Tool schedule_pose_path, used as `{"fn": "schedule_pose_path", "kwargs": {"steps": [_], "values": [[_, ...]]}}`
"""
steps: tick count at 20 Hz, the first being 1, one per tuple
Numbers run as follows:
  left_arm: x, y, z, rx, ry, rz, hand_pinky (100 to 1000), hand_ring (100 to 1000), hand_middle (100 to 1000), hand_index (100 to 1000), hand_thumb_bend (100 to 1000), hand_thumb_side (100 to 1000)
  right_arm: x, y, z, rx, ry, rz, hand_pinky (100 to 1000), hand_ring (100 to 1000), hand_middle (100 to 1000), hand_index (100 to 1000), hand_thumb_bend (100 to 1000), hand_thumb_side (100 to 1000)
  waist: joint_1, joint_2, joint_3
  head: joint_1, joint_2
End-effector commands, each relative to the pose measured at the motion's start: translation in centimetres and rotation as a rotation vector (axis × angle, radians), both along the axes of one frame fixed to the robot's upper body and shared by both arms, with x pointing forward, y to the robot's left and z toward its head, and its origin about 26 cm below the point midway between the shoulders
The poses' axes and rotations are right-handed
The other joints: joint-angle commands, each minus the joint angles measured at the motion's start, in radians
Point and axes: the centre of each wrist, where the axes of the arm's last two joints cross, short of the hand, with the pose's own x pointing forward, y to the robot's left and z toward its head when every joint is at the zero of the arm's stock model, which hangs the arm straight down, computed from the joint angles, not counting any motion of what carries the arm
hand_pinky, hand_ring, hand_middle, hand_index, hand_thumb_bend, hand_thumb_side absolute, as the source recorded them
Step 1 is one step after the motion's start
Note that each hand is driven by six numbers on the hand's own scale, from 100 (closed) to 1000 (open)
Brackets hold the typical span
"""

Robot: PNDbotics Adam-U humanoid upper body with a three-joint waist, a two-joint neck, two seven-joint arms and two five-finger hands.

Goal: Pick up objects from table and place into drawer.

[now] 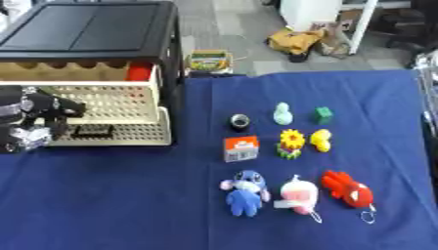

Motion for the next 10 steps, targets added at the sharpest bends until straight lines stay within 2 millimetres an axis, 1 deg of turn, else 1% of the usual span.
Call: {"fn": "schedule_pose_path", "kwargs": {"steps": [1,10], "values": [[0.03,-0.05,1.05,-0.002,-0.004,-0.01,307,559,556,948,100,1000,-0.49,-0.32,1.43,-0.009,-0.045,-0.012,676,755,680,883,100,1000,0.003,-0.014,-0.002,0.004,-0.012],[0.66,-0.32,1.78,-0.023,-0.004,-0.017,309,561,556,954,100,1000,-0.54,-0.34,1.55,-0.008,-0.047,-0.014,676,755,680,883,100,1000,0.006,-0.009,-0.009,0.006,-0.018]]}}
